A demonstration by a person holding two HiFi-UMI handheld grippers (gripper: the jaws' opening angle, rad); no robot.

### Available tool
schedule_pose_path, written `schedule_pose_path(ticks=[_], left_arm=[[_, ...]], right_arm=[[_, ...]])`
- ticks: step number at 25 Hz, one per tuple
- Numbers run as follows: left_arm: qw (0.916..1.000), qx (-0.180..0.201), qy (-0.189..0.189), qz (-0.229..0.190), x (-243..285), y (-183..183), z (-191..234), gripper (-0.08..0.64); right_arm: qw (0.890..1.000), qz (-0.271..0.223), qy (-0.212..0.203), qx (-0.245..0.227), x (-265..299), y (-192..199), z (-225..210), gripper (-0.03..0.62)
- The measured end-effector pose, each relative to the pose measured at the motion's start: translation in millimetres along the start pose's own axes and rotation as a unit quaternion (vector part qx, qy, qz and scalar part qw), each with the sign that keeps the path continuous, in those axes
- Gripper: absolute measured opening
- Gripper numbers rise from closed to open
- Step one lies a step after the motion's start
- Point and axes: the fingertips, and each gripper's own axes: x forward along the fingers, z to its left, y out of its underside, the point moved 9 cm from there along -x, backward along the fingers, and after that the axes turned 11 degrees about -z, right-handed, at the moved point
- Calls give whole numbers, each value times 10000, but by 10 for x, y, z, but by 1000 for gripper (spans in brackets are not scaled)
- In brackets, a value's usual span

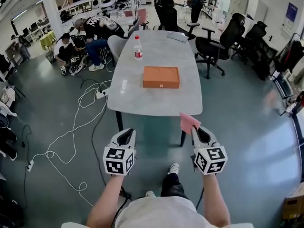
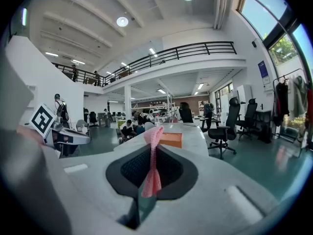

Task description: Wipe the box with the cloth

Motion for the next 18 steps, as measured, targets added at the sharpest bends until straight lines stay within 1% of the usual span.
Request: schedule_pose_path(ticks=[6, 18], left_arm=[[9999, -39, -84, 76, 502, -28, 45, 26], [9996, -80, -155, 232, 1502, -214, -44, 26]], right_arm=[[9999, 54, -71, 59, 385, 60, -328, 15], [9992, 222, -281, 183, 1100, 57, -1026, 15]])
